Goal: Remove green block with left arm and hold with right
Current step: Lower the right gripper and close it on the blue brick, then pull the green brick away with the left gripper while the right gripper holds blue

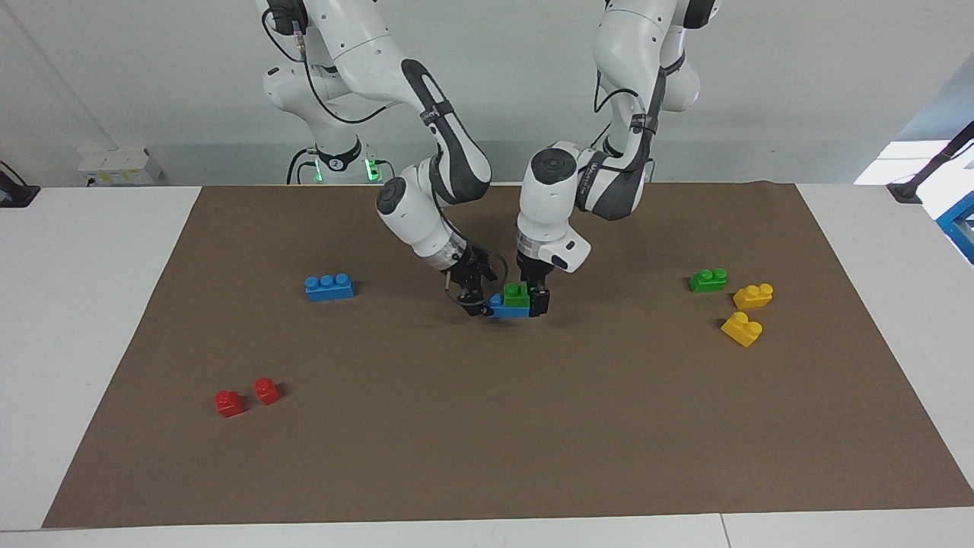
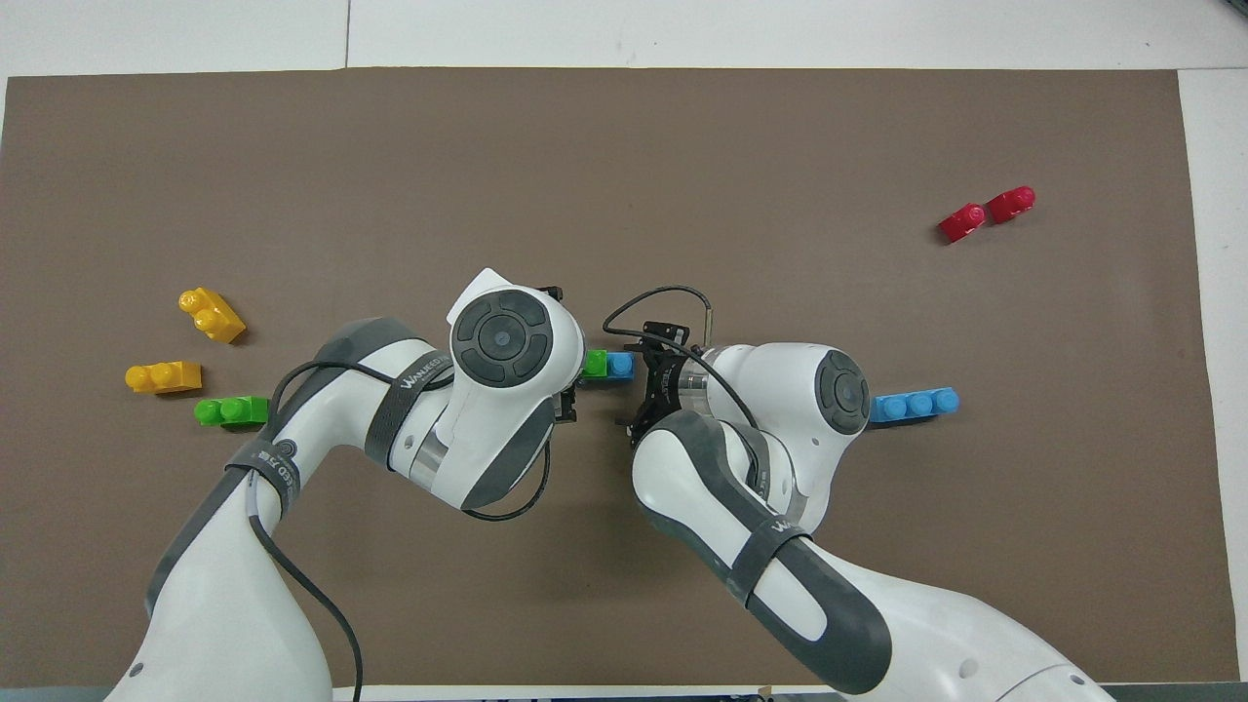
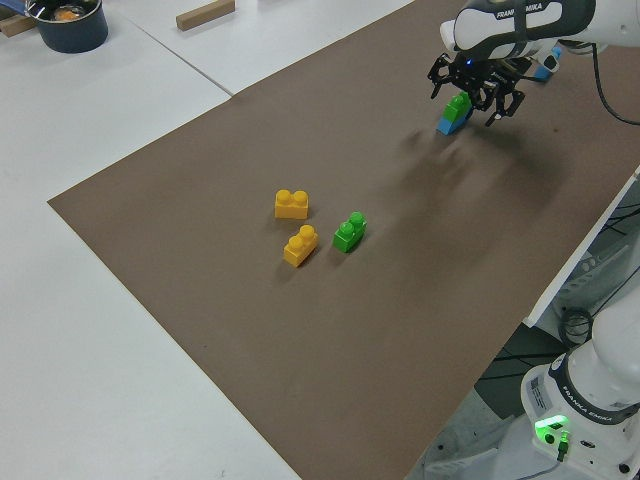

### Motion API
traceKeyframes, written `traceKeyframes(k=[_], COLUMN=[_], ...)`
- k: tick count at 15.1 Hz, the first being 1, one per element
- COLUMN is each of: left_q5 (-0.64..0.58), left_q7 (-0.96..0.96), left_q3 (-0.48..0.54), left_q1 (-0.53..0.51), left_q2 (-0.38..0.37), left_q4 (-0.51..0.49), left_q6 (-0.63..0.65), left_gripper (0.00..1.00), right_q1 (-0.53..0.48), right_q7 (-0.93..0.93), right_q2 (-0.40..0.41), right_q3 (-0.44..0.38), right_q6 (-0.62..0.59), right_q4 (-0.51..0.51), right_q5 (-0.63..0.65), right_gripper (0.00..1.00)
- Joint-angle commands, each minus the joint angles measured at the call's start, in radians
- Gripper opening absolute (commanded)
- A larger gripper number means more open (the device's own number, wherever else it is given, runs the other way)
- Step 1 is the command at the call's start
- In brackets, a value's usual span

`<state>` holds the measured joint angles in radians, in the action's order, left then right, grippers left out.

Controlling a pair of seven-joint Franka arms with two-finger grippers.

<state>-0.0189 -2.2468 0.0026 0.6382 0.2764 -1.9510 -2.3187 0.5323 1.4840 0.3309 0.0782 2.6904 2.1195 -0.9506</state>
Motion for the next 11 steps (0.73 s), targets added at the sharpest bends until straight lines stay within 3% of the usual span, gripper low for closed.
traceKeyframes(k=[1,2,3,7,8,11], left_q5=[-0.021,-0.021,-0.021,-0.021,-0.021,-0.021], left_q7=[-0.019,-0.019,-0.019,-0.019,-0.019,-0.019], left_q3=[0.004,0.004,0.005,0.005,0.005,0.005], left_q1=[0.000,0.000,0.000,0.000,0.000,0.000], left_q2=[-0.003,-0.003,-0.003,-0.003,-0.003,-0.003], left_q4=[-0.017,-0.017,-0.017,-0.017,-0.019,-0.020], left_q6=[-0.022,-0.022,-0.022,-0.028,-0.028,-0.030], left_gripper=[1.00,1.00,1.00,1.00,1.00,1.00], right_q1=[0.020,0.023,0.035,0.046,0.046,0.048], right_q7=[-0.034,-0.036,-0.042,-0.097,-0.102,-0.125], right_q2=[0.014,0.016,0.017,0.019,0.019,0.019], right_q3=[-0.001,-0.001,-0.001,-0.003,-0.003,-0.003], right_q6=[0.041,0.057,0.060,0.063,0.063,0.062], right_q4=[-0.013,-0.012,-0.012,-0.012,-0.012,-0.010], right_q5=[-0.049,-0.051,-0.051,-0.051,-0.051,-0.051], right_gripper=[1.00,1.00,0.92,0.09,0.00,0.00])
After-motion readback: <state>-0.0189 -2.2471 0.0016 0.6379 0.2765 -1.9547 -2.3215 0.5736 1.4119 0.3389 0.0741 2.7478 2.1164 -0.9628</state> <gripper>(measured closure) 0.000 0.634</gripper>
